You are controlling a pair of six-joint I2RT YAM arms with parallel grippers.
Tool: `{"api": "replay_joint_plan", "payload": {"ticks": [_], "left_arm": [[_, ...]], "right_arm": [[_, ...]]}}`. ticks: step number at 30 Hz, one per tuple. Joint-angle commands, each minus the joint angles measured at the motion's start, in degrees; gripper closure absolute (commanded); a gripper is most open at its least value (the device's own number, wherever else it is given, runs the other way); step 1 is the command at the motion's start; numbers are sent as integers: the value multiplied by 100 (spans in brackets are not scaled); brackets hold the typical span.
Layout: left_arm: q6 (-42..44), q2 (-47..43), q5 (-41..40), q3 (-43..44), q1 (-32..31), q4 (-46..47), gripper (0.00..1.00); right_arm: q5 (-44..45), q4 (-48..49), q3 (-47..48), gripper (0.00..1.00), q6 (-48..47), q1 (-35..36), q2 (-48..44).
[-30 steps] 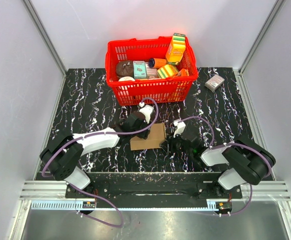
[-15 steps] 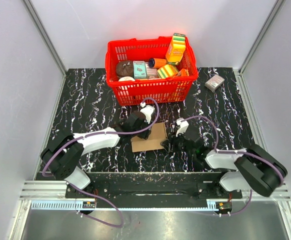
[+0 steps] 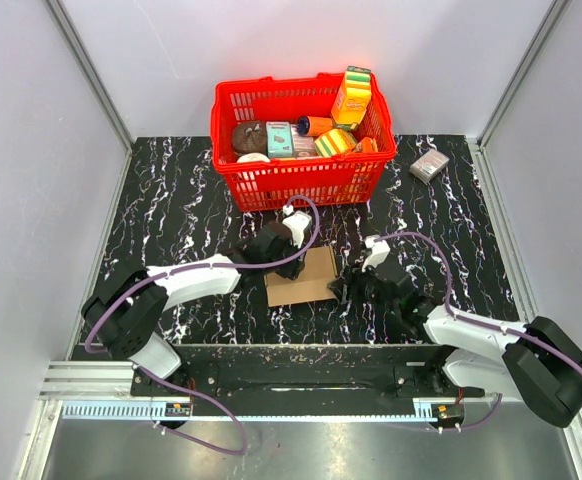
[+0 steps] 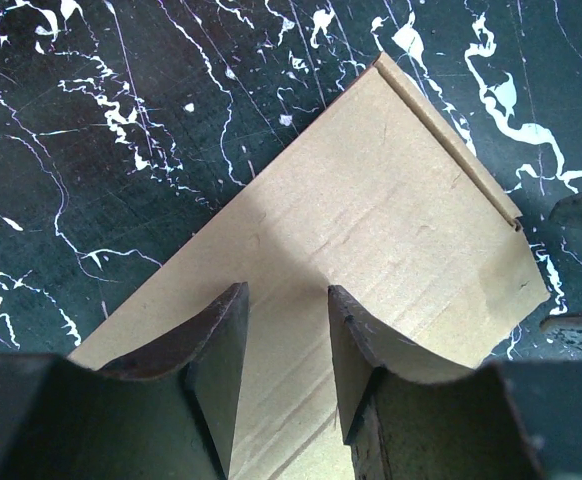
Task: Fold the paper box
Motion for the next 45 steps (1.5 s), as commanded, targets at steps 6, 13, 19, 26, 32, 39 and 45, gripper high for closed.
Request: {"api": "replay_joint_plan", "payload": {"ticks": [6, 13, 19, 26, 32, 39, 45], "left_arm": [[-120, 253, 424, -57, -107, -708, 59], [-129, 262, 433, -40, -98, -708, 59], [-120, 244, 424, -31, -107, -708, 59], [-111, 226, 424, -40, -98, -717, 59], [-94, 217, 433, -14, -98, -752, 59], [-85, 200, 433, -13, -98, -769, 59], [-67, 226, 406, -22, -89, -769, 59]], "right_arm": [[125, 180, -45, 37, 307, -30, 237], [-447, 716, -2, 39, 254, -30, 711], [-729, 1138, 7, 44, 341, -39, 1142], [-834, 1139, 16, 48, 385, -30, 1011], [-1001, 884, 104, 51, 421, -30, 773], [-1098, 761, 200, 53, 447, -30, 755], [-713, 577, 218, 44, 254, -39, 852]]}}
